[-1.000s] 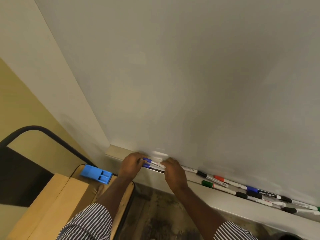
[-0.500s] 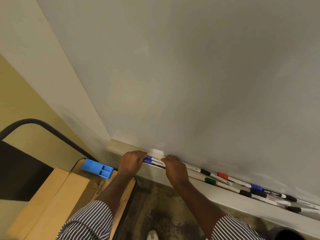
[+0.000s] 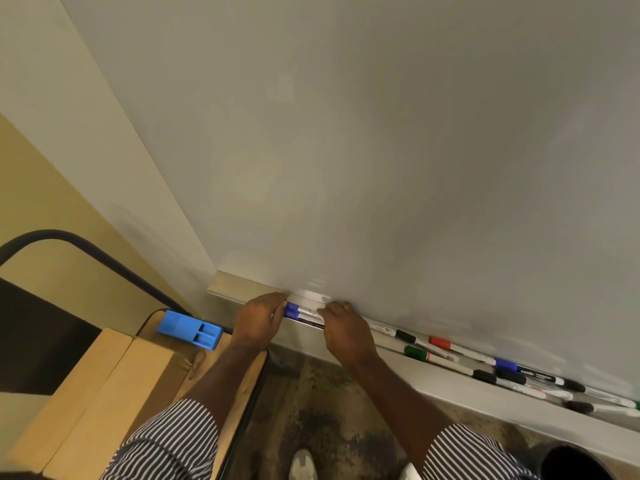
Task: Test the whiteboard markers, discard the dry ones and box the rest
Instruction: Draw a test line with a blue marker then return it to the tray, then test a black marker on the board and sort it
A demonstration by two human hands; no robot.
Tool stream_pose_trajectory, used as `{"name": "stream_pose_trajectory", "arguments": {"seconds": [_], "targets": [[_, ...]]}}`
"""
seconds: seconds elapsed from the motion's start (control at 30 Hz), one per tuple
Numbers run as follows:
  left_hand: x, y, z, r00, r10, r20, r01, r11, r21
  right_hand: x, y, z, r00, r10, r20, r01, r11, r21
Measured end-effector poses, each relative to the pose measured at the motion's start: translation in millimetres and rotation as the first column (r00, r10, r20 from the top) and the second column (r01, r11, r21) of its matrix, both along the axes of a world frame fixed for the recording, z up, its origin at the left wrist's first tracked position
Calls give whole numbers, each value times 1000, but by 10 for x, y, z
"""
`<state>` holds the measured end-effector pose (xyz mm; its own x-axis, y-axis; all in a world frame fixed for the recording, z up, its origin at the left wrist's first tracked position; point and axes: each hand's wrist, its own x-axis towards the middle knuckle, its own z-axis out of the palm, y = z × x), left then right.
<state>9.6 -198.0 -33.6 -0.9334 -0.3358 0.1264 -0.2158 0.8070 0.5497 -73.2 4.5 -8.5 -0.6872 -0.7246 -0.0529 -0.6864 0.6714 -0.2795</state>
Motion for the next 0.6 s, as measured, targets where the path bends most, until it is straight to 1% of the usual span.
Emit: {"name": "stream_pose_trajectory", "arguments": {"seconds": [0.1,0.17,0.23,0.3,0.4,0.53,0.6], "targets": [[-86,97,71,1000,-5,-20,5,1000,13,-28,135,35,1000,-21,-9,21,999,-49],[-146,219,158,998,-9,-67,13,999,47,-54,283,43,998,-55,-32,51,990,-128],[-202,381,270,989,-75,-126,86,993,86,-62,480,45,988,-155,-22,147,968,-202],[-256,568,358,977,-155,-148,171,980,106,-62,698,38,975,-222,-26,211,952,-220],[-356,853,387,961,-263,-81,271,957,106,-81,969,3,965,-252,-73,234,952,-197],[-474,1129,251,907,-421,19,421,907,-9,-149,1087,-104,959,-217,-184,201,974,-101],[-494,1211,225,886,-456,85,461,886,-54,-180,1092,-168,962,-201,-186,195,980,-47]]}}
